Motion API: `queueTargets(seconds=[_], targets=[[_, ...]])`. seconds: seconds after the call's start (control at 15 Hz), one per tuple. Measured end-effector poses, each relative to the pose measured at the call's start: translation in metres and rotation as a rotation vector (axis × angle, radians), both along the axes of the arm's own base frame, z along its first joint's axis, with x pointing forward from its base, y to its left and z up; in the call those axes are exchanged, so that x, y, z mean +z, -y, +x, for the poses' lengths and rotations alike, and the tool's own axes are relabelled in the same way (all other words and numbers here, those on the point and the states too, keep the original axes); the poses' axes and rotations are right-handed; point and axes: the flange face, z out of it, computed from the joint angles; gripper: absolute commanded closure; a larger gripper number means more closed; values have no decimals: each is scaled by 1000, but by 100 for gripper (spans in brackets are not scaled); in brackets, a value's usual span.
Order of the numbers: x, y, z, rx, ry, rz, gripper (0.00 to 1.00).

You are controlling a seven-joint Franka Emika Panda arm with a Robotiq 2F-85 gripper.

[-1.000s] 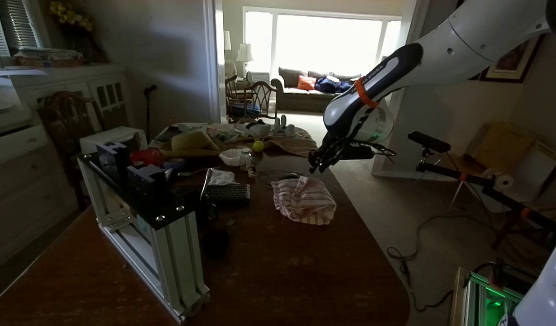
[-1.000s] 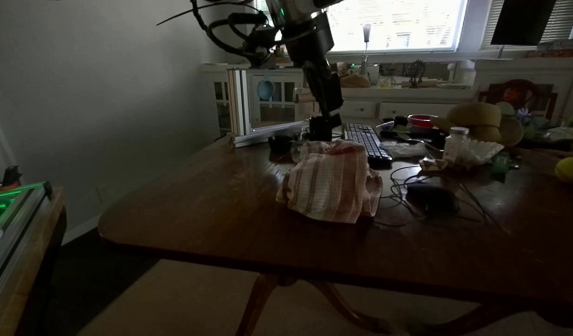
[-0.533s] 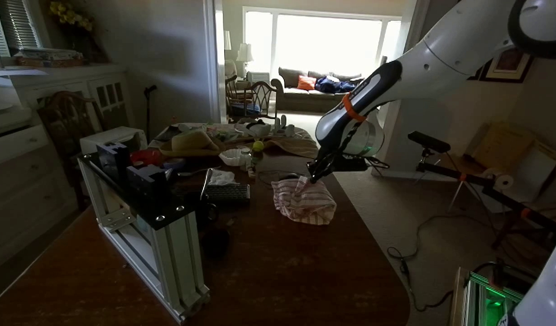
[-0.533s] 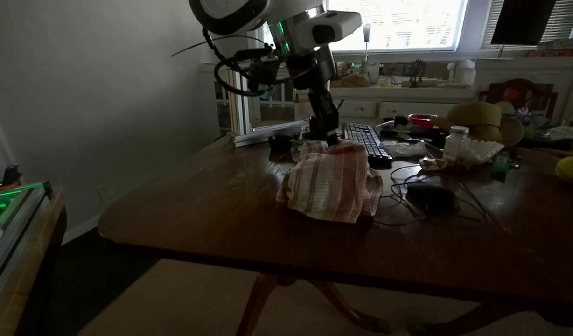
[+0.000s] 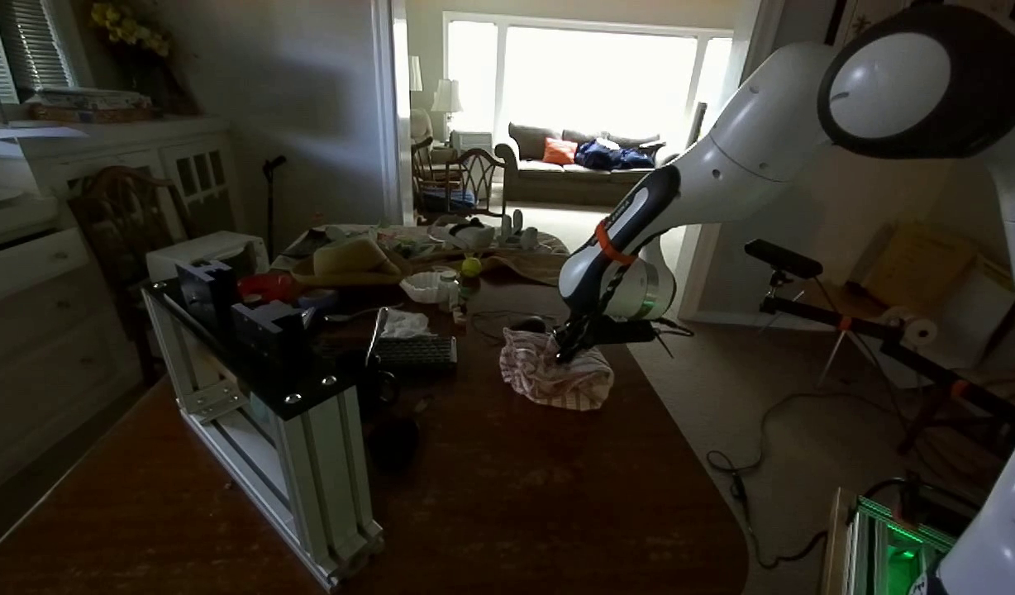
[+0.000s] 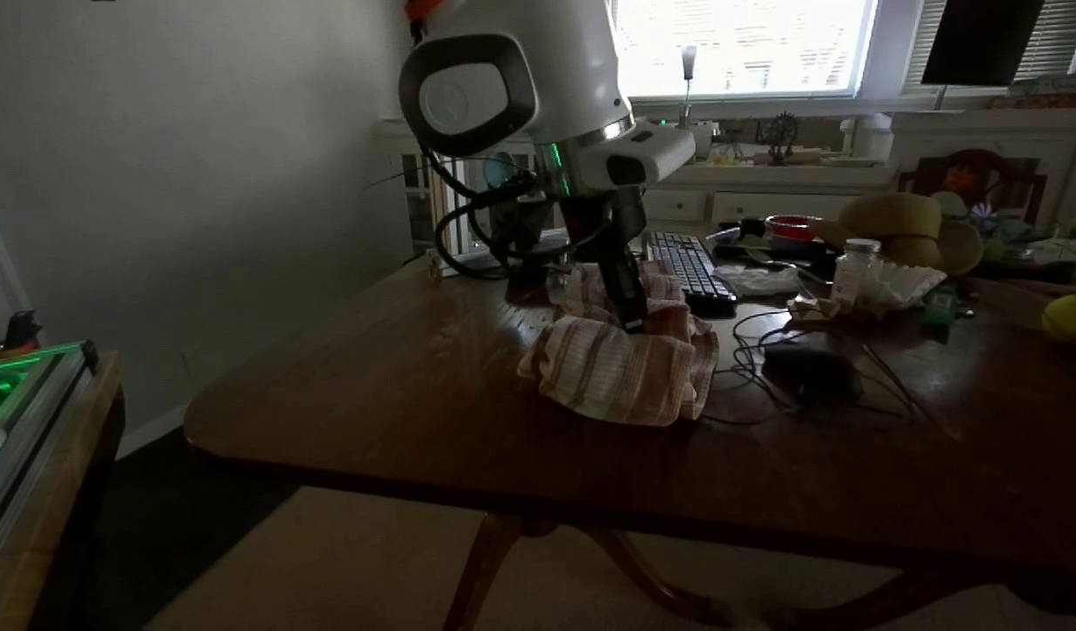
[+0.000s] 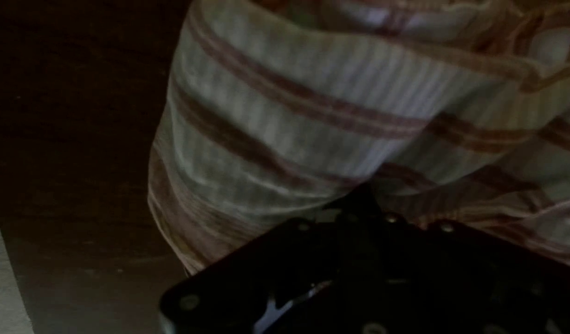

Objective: Fold the towel once in length then once in width

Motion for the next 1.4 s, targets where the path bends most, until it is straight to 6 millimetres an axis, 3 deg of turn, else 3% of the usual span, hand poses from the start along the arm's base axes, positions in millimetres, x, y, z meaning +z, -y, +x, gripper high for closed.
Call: queueTargets(seconds=[0.33,1.2,1.27,1.4], targets=[[-10,0,11,-28,-16,-12,100],[-11,0,12,-58,-20,-5,100],[-9,-2,13,-48,-15,0,74],[-4,-6,13,-36,-12,7,66]])
